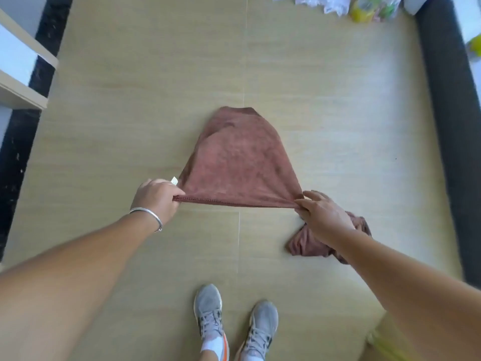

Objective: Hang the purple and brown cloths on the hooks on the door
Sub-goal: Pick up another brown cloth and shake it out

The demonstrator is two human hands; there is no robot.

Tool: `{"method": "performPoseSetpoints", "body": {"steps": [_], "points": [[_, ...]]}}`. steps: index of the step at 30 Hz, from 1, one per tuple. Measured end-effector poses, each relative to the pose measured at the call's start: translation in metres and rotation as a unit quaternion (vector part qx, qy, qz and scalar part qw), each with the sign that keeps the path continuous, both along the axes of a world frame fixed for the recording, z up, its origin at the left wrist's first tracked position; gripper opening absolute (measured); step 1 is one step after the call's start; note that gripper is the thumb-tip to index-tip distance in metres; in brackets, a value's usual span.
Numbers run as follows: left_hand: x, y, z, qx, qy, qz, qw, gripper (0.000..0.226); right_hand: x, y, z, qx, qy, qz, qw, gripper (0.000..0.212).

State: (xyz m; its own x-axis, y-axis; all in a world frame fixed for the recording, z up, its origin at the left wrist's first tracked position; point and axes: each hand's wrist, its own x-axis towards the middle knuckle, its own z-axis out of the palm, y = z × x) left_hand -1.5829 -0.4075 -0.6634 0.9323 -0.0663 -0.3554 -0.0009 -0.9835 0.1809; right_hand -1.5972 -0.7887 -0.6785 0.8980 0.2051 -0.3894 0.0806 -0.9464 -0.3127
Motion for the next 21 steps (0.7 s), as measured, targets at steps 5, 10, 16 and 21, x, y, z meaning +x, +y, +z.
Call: {"method": "performPoseSetpoints", "body": {"steps": [5, 10, 16, 21], "points": [[-0.099, 0.012, -0.095, 0.011, 0.089, -0.009, 0.996, 0.030, -0.111, 0.010, -0.077, -0.030, 0.090, 0.005, 0.995, 0.035], [-0.154, 0.030, -0.153, 0.016, 0.142, -0.023, 0.989, 0.021, -0.167, 0.032, -0.130, -0.062, 0.182, -0.023, 0.981, 0.038], [-0.135, 0.047, -0.189, -0.036, 0.126, 0.025, 0.991, 0.011, -0.151, 0.047, -0.168, -0.057, 0.150, -0.045, 0.986, 0.033], [-0.038, 0.037, -0.218, -0.066, 0.039, 0.046, 0.996, 0.011, -0.064, 0.044, -0.202, -0.018, 0.037, -0.133, 0.990, 0.031]]}}
